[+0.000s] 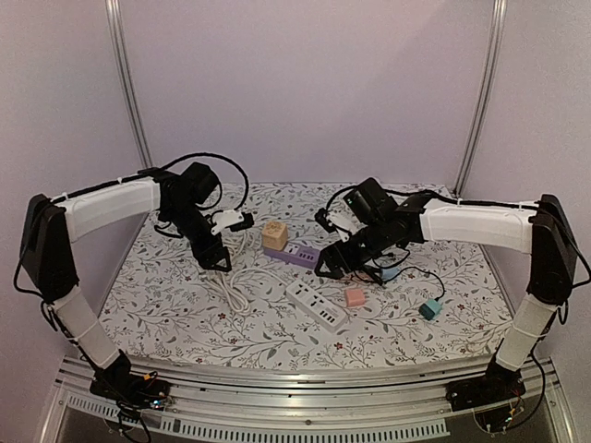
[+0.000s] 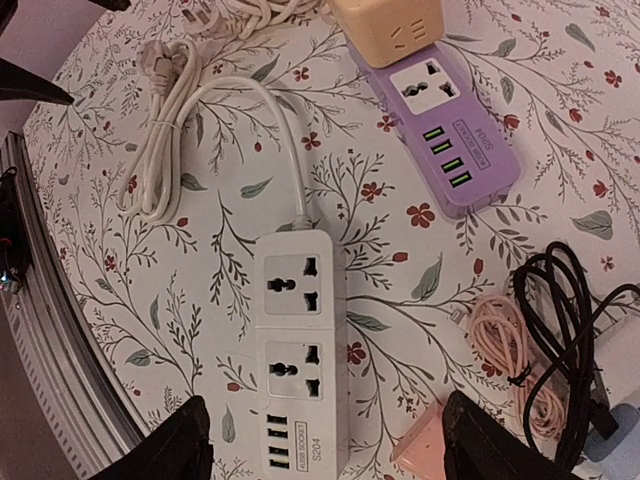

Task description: Insert the plug

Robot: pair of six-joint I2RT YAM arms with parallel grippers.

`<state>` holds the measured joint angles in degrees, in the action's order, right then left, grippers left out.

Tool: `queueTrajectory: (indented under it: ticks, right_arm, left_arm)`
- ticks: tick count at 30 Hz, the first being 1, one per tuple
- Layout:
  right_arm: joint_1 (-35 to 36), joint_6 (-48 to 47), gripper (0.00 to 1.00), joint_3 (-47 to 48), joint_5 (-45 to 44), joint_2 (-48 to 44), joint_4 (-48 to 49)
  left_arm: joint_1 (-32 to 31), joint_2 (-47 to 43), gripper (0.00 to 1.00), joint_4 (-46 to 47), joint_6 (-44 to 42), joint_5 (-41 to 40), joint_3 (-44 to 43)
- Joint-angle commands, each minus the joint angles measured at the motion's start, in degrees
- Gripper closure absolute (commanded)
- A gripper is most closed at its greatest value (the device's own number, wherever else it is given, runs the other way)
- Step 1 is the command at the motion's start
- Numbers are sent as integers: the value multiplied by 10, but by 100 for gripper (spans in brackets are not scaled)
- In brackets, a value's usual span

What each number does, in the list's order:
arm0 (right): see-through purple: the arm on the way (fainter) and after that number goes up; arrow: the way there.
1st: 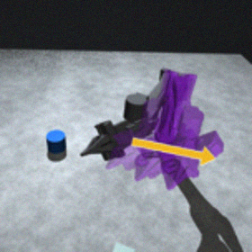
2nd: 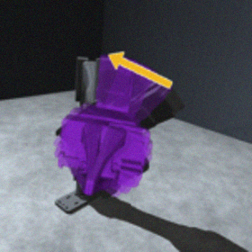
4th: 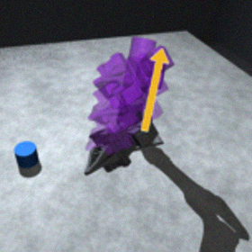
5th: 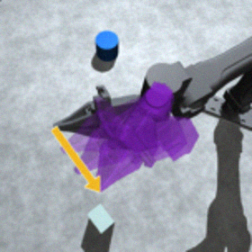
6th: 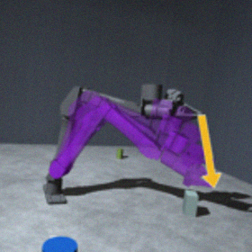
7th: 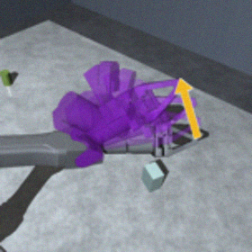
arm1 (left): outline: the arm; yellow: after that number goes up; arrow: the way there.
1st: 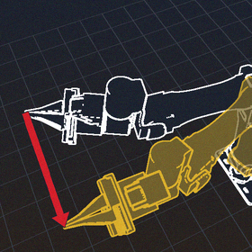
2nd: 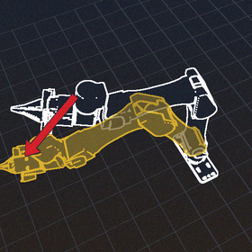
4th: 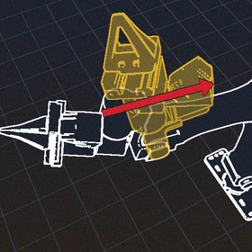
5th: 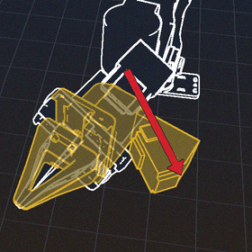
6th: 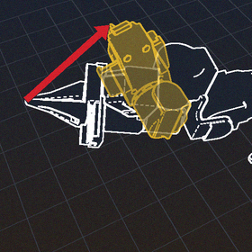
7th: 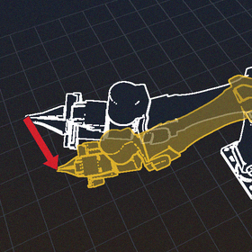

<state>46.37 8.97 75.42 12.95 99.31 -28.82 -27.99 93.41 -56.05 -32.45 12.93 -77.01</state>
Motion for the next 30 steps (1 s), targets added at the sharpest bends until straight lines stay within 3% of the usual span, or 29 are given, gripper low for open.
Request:
queueTrajectory:
  ticks: [1,5,10,18,21,22,26,28,30]
  right_arm:
    - [5,73,22,10,14,22,12]
    - [4,63,22,3,-13,9,3]
    - [4,53,19,-12,-43,-15,0]
    - [3,44,18,-20,-53,-24,0]
    - [3,44,19,-23,-61,-29,0]
    - [4,44,18,-24,-66,-34,-1]
    - [-7,57,13,-38,-89,-59,-3]
    - [-20,76,2,-46,-103,-72,-2]
    - [-35,94,1,-52,-120,-83,-1]
  left_arm:
    - [-2,73,22,93,35,-10,-10]
    - [-10,108,33,157,74,10,12]
    - [-14,153,60,193,90,-32,34]
    - [-22,192,64,214,89,-20,51]
    - [-25,204,97,211,90,-43,54]
    - [-25,200,100,205,91,-43,57]
    - [-25,155,100,151,58,7,97]
    - [-27,126,100,123,36,30,126]
    - [-28,98,100,100,18,37,156]
